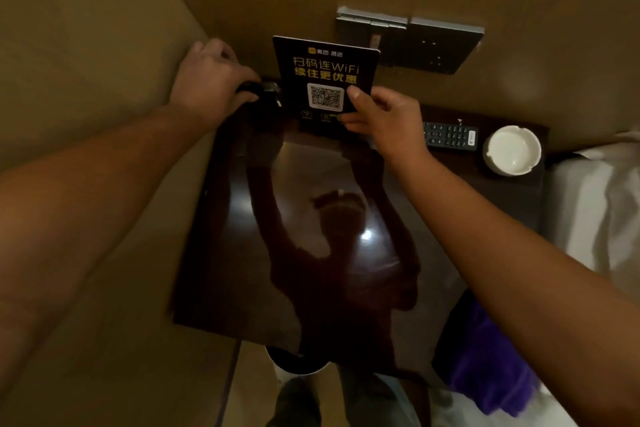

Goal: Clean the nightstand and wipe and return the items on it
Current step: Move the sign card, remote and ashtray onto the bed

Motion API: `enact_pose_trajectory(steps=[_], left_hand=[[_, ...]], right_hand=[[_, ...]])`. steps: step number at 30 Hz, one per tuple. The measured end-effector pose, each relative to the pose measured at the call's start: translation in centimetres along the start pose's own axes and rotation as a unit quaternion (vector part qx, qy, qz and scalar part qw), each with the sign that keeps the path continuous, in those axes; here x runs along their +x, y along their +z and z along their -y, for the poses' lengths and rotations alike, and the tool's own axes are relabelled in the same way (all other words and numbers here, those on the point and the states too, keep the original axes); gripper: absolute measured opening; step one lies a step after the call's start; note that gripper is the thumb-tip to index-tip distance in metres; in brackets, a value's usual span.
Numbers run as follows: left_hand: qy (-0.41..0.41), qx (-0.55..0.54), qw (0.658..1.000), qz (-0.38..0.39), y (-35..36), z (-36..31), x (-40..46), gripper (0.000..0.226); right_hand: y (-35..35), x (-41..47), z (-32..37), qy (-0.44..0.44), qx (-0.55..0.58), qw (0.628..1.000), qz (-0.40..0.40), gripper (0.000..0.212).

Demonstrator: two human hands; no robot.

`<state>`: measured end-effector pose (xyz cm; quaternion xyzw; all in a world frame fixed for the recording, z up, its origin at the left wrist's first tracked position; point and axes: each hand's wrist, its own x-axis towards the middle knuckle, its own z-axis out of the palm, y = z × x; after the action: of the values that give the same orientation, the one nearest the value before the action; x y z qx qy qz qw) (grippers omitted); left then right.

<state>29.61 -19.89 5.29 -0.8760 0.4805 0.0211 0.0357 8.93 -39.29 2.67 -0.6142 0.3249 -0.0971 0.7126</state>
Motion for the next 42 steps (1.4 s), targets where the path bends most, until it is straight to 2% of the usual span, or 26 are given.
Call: enact_pose_trajectory(steps=[8,11,17,20,24,26,31,42], left_hand=[[0.062,0.006,0.996,-0.065,-4.9,-1.4,-2.5,0.034],[0.083,-0.010,0.994,-0.074,-6.0,-3.6,-4.6,0.033],[0.176,-0.033,0.978,-0.104,-7.8,-9.3,-10.7,0.029],[0.217,-0.046,0.970,-0.104,-8.5,-12.1,-13.2,0.031],[0.268,-0.065,0.955,-0.112,-9.2,-17.2,-15.8,0.033],[0.289,-0.075,0.947,-0.117,-9.2,-20.0,-16.8,0.034],[0.357,-0.093,0.923,-0.111,-8.7,-27.0,-19.6,0.034],[0.500,-0.104,0.853,-0.108,-7.9,-44.0,-27.7,0.031]], right_hand=[[-2.0,-6.6,2.0,-0.050,0.066,0.994,-0.077,0.014],[-2.8,-10.7,1.7,-0.052,0.067,0.991,-0.104,0.013],[-4.2,-22.7,-0.1,-0.081,0.070,0.974,-0.199,0.010],[-4.8,-27.4,-0.8,-0.073,0.074,0.964,-0.245,0.016],[-6.5,-32.9,-1.6,-0.054,0.056,0.949,-0.304,0.041],[-7.6,-35.6,-2.0,-0.056,0.046,0.941,-0.332,0.039],[-10.2,-43.5,-4.2,-0.062,0.029,0.911,-0.407,0.015],[-17.9,-61.4,-12.3,-0.039,0.056,0.833,-0.549,0.026]])
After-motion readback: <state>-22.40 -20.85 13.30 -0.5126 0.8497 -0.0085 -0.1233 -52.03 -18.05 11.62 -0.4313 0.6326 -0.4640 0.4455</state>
